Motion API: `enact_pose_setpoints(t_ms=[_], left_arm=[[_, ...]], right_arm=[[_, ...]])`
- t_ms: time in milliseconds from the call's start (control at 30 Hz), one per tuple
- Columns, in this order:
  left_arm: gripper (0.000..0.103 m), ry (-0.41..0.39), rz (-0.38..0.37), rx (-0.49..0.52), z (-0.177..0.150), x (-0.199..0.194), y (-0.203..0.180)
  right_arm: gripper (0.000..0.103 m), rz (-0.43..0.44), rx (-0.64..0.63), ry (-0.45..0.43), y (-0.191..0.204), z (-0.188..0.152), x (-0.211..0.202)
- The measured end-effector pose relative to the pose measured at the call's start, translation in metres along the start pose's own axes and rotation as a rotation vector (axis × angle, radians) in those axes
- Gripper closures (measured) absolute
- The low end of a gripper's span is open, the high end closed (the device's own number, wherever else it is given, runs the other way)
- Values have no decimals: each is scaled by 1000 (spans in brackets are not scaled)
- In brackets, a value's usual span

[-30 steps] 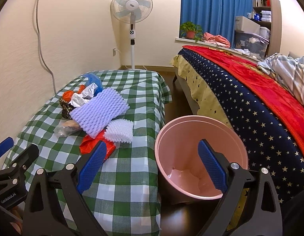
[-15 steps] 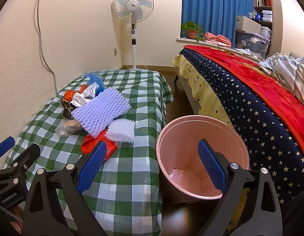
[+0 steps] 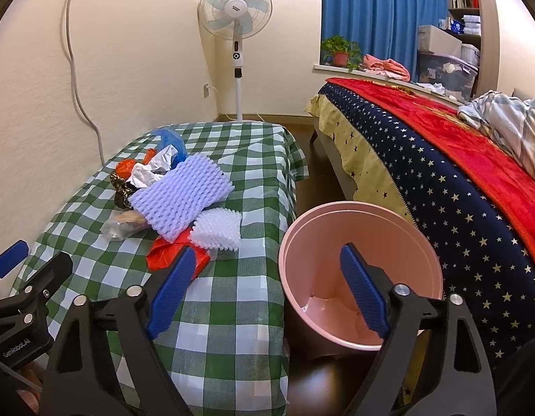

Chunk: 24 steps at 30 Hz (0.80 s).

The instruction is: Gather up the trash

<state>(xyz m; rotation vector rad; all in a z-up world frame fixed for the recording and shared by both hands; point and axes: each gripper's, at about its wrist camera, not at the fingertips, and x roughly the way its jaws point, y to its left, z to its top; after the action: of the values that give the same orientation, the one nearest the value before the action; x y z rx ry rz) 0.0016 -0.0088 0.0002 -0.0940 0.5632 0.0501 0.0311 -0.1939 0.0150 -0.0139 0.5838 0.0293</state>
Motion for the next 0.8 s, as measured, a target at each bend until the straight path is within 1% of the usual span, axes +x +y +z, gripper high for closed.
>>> enact_pose_setpoints(t_ms=[67, 200, 267, 333, 367, 433, 467, 533, 600, 700, 800], left_arm=[[8, -1, 0, 0, 0, 0, 0], [13, -5, -5, 0, 3, 1, -1], [18, -5, -9, -3, 5, 2, -2], [25, -6, -13, -3, 7, 2, -3], [27, -7, -14, -4, 8, 2, -3], [38, -5, -20, -9, 10, 4, -2], [41, -4, -20, -11, 12, 5, -2], [55, -1, -22, -13, 15, 8, 0], [63, 10, -24, -17, 19, 12, 2], [69, 16, -34, -28, 28, 20, 5], [71, 10, -38, -25, 36, 27, 7]], right_arm=[[24, 10, 7, 0, -1, 1, 0], [33, 35, 30, 3, -5, 1, 0], [37, 48, 42, 1, -8, 2, 0], [41, 60, 50, 0, -8, 3, 1], [44, 66, 54, 1, -9, 4, 1], [47, 85, 65, 6, -12, 5, 4], [47, 91, 69, 6, -12, 6, 5], [48, 105, 81, 6, -14, 7, 7], [48, 118, 93, 5, -15, 8, 11], [48, 132, 113, 9, -17, 10, 18], [50, 145, 129, 26, -17, 12, 30]])
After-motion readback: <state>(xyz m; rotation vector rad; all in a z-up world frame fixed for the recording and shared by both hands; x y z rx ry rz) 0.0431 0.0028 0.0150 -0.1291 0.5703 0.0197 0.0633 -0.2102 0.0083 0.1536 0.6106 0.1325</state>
